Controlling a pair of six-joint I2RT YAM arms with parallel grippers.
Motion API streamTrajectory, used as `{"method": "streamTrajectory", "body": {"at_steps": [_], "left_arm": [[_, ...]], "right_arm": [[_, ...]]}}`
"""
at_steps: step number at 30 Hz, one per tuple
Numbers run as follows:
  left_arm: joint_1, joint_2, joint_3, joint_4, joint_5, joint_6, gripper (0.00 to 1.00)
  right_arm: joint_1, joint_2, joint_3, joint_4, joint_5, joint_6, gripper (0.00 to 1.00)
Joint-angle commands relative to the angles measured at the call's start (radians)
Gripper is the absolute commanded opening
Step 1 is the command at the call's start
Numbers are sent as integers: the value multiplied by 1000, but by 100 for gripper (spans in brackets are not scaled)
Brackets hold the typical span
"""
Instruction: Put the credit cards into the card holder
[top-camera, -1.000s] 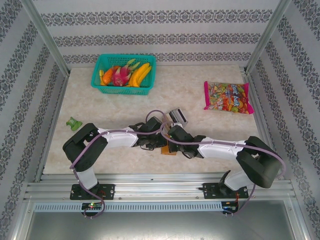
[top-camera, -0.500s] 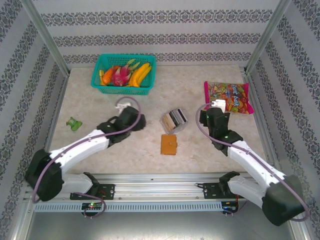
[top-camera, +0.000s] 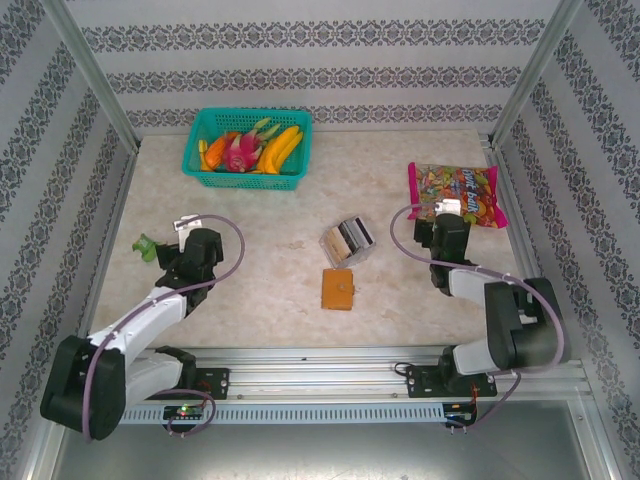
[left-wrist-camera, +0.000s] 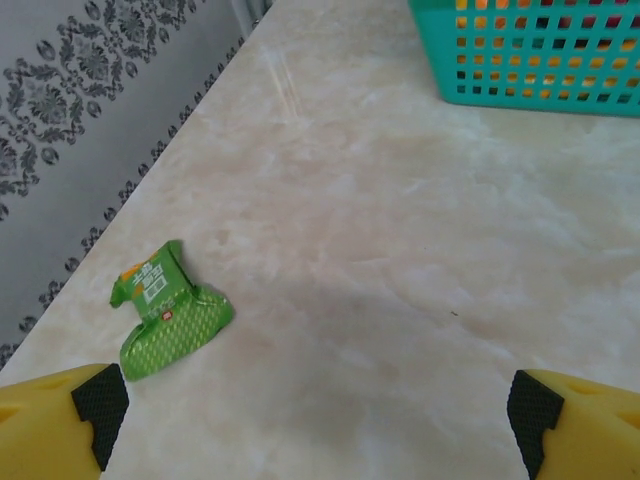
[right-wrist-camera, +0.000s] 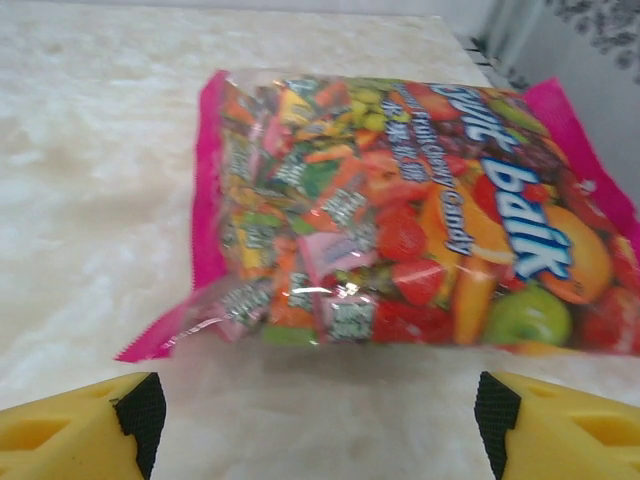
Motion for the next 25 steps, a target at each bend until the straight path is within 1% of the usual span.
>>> {"method": "streamTrajectory", "body": {"at_steps": [1, 2, 3, 4, 5, 7, 8, 9, 10, 11, 13, 14, 18, 25], "left_arm": [[53, 87, -40, 317, 129, 142, 100], [64, 130, -53, 397, 153, 148, 100], [77, 173, -62, 469, 191, 159, 100], [85, 207, -48, 503, 219, 175, 100], [94, 235, -34, 527, 259, 190, 100], [126, 300, -19, 570, 339, 151, 100], [139, 349, -15, 605, 375, 149, 100], [149, 394, -10, 658, 391, 149, 99], [179, 387, 5, 606, 443, 119, 100], [207, 392, 6, 592, 471, 97, 100], [212, 424, -32, 702, 459, 97, 100], [210, 412, -23, 664, 455, 93, 100], [208, 421, -27, 683, 447, 98, 100], [205, 418, -23, 673, 453, 100, 100]], "right_arm": [[-11, 30, -60, 222, -142, -25, 86], [0, 70, -88, 344, -143, -39, 88], [3, 75, -116, 392, -144, -40, 88], [7, 53, -110, 346, -138, -46, 89], [7, 29, -103, 253, -117, -37, 89], [1, 58, -72, 291, -79, -13, 94], [-5, 51, -67, 272, -76, -5, 97], [-9, 39, -57, 232, -76, 3, 97], [-13, 43, -62, 241, -68, 7, 98], [-11, 48, -70, 272, -62, 4, 98], [-7, 40, -63, 243, -57, 5, 97], [-9, 44, -66, 259, -58, 4, 98], [6, 42, -71, 266, -43, -10, 98], [-16, 41, -59, 239, -95, 1, 97]]}}
